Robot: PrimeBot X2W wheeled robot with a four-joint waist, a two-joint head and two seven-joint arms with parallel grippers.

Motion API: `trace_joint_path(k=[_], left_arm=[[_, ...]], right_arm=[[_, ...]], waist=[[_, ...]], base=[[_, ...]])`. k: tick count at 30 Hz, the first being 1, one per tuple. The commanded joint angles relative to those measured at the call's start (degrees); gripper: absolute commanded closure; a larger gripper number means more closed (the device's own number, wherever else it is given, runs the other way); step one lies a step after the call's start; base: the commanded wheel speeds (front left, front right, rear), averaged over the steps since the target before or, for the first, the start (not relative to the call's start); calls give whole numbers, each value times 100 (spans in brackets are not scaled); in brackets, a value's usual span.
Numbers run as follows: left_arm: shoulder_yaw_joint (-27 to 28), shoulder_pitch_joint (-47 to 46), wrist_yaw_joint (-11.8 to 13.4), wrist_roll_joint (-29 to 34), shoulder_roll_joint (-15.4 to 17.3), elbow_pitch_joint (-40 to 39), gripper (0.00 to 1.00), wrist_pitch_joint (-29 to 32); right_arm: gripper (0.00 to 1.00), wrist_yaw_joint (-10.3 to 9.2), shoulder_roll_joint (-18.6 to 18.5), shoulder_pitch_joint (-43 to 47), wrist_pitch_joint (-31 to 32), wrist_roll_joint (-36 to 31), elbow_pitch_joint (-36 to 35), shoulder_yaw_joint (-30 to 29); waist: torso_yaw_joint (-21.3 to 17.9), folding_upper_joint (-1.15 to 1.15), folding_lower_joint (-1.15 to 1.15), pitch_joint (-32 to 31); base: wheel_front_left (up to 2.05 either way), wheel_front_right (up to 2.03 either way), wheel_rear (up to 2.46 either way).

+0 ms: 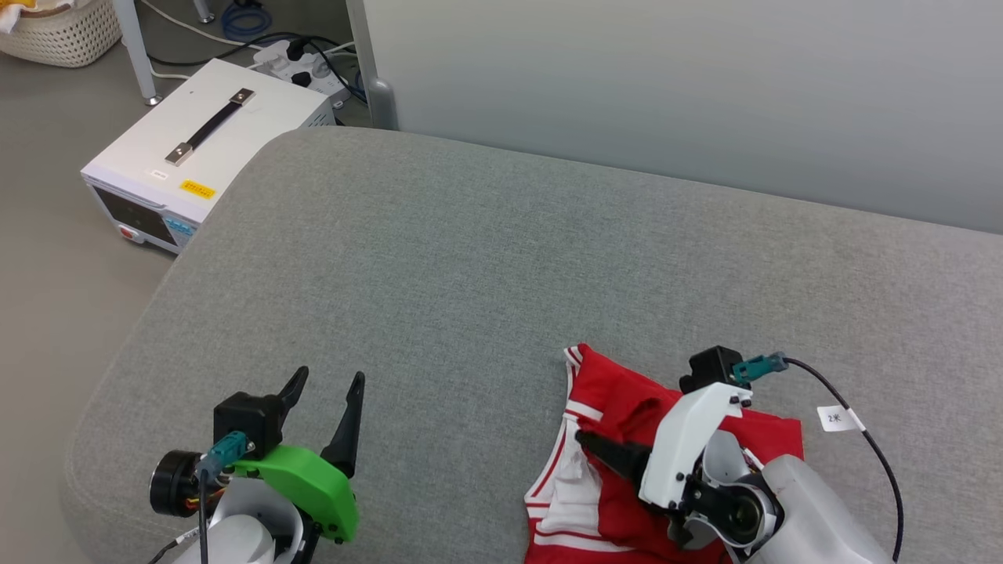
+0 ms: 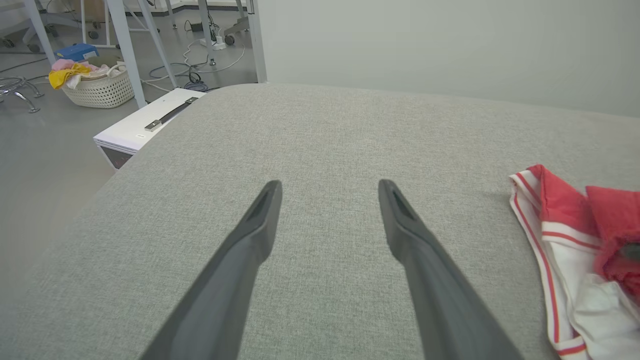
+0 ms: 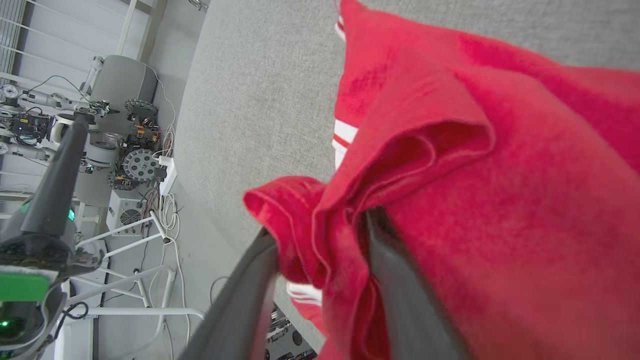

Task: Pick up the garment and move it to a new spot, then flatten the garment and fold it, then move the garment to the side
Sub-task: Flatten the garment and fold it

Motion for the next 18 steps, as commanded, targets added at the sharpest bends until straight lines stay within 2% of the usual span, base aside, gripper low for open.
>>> trace_joint_path(k=[1,2,4,8,10,12,15,17,18], left_arm=[[6,9,1,-61,14,15,0,-9],[3,20,13,-74,27,20,0,3],[-1,25,17,-74,42,20,0,8],[-11,38,34,-74,57,-1,0,12],[-18,45,38,-76,56,-22,0,14],[7,51,34,-89,51,-58,0,8],[73,63,35,-83,25,-152,0,-8],[143,68,32,-69,-17,-232,0,-20],[200,71,32,-58,-52,-286,0,-26]], right_arm=[[0,1,-6,-139,-70,109,40,116],[0,1,-6,-236,-94,548,44,402],[0,1,-6,-296,-117,946,13,574],[0,1,-6,-504,-244,1458,12,898],[0,1,-6,-667,-361,1493,18,1009],[0,1,-6,-858,-524,1324,34,1010],[0,1,-6,-1120,-791,682,70,782],[0,1,-155,-1280,-1025,-88,-99,645],[0,1,-350,-1327,-1163,-579,-271,620]], waist=[[-8,0,0,-11],[-41,0,0,-47],[-76,0,0,-71],[-165,0,0,-116],[-219,0,0,-141],[-288,0,0,-165],[-400,0,0,-180],[-477,0,0,-175],[-515,0,0,-169]], base=[[0,0,0],[0,0,0],[0,0,0],[0,0,0],[0,0,0],[0,0,0],[0,0,0],[0,0,0],[0,0,0]])
